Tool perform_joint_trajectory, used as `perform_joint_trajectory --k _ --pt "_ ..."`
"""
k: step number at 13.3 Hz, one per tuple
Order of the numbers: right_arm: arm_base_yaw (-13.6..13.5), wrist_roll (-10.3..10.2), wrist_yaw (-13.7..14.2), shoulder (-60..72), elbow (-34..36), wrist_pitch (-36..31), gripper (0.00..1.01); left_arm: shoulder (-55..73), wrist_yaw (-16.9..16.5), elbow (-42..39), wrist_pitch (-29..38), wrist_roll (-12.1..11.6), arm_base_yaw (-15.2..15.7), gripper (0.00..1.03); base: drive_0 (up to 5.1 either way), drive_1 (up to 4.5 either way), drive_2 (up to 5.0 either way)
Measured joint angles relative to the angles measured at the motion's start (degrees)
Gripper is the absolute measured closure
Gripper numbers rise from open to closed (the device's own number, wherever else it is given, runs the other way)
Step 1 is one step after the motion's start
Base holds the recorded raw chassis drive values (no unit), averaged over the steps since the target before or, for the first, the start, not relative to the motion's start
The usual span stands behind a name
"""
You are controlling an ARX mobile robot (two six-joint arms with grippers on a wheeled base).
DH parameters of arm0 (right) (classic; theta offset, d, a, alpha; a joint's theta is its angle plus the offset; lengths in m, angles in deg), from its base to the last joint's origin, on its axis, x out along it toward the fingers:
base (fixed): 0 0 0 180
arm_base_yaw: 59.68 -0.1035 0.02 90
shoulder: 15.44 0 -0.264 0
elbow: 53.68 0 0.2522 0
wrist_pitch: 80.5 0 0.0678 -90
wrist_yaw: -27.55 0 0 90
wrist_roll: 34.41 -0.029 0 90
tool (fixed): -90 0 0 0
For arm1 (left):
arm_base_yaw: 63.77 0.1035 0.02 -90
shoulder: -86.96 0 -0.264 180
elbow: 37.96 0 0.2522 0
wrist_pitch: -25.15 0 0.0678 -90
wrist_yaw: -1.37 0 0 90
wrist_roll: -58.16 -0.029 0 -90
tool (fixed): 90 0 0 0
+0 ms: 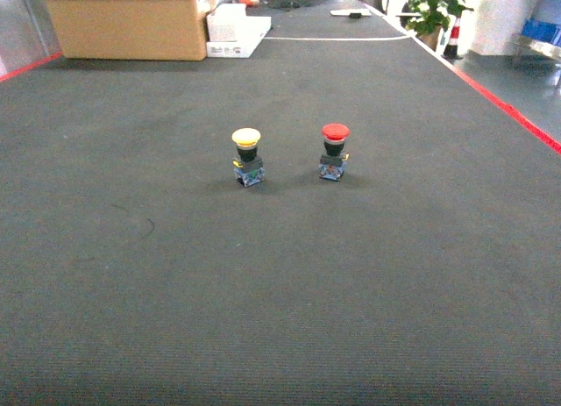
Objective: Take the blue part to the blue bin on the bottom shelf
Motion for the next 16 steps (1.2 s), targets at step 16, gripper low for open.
perform_joint_trajectory --k 16 --pt "0.0 0.0 0.0 0.0 0.0 0.0 0.03 0.0 0.2 -0.2 0.0 0.0 0.1 0.59 -1.0 -2.25 0.3"
